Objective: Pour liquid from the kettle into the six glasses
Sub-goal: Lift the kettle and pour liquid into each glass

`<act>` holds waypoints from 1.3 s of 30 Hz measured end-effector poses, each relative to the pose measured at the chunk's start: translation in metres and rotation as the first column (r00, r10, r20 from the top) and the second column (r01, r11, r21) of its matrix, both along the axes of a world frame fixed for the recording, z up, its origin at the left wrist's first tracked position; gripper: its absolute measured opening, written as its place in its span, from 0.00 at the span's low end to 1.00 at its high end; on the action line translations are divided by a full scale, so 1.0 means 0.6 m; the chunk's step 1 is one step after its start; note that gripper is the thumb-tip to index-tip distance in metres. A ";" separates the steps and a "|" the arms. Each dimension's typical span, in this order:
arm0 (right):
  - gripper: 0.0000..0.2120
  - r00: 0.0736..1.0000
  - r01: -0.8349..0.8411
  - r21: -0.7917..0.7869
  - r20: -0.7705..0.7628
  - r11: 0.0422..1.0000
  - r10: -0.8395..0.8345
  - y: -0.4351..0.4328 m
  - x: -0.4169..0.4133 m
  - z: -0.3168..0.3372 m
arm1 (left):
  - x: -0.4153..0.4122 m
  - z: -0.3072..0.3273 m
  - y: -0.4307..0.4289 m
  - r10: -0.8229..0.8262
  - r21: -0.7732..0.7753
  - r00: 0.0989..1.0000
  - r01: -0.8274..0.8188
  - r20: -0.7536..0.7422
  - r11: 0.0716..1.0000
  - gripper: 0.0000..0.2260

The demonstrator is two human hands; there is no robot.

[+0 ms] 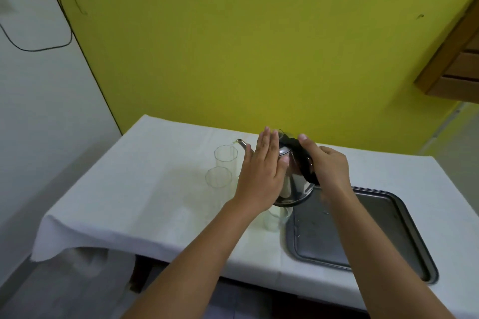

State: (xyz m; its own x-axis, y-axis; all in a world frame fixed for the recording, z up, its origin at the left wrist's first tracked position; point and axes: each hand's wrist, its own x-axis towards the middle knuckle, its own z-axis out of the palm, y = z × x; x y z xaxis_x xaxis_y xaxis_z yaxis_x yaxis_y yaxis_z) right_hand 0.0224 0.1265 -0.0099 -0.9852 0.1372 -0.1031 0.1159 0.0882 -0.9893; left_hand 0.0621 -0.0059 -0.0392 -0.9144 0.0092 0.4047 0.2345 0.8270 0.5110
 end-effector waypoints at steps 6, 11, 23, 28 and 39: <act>0.27 1.000 0.010 0.153 0.006 0.988 -0.011 -0.023 -0.013 0.005 | -0.014 -0.017 -0.021 -0.030 0.087 0.998 0.025 0.058 0.996 0.31; 0.27 1.000 0.020 0.186 -0.007 0.982 -0.019 -0.030 -0.018 0.002 | -0.016 -0.038 -0.027 -0.042 0.135 0.998 0.036 0.045 0.990 0.27; 0.27 0.998 0.032 0.291 -0.067 0.956 -0.013 -0.049 -0.016 0.017 | -0.012 -0.037 -0.039 -0.040 0.191 0.999 0.044 -0.021 0.981 0.31; 0.26 0.998 0.025 0.292 -0.067 0.956 -0.006 -0.050 -0.020 0.018 | -0.012 -0.037 -0.037 -0.026 0.194 0.999 0.030 -0.022 0.980 0.31; 0.27 0.996 -0.034 0.318 -0.064 0.947 0.057 -0.047 -0.047 0.024 | -0.020 -0.033 -0.017 0.056 0.225 0.998 -0.051 -0.014 0.973 0.34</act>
State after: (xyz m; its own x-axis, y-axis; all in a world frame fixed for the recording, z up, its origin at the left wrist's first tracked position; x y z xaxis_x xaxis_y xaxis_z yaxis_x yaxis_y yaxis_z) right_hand -0.0056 0.0983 0.0047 -0.9943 0.1060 0.0088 0.0348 0.4019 -0.9150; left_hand 0.0501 -0.0162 -0.0589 -0.9028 -0.1327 0.4090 0.2051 0.7031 0.6808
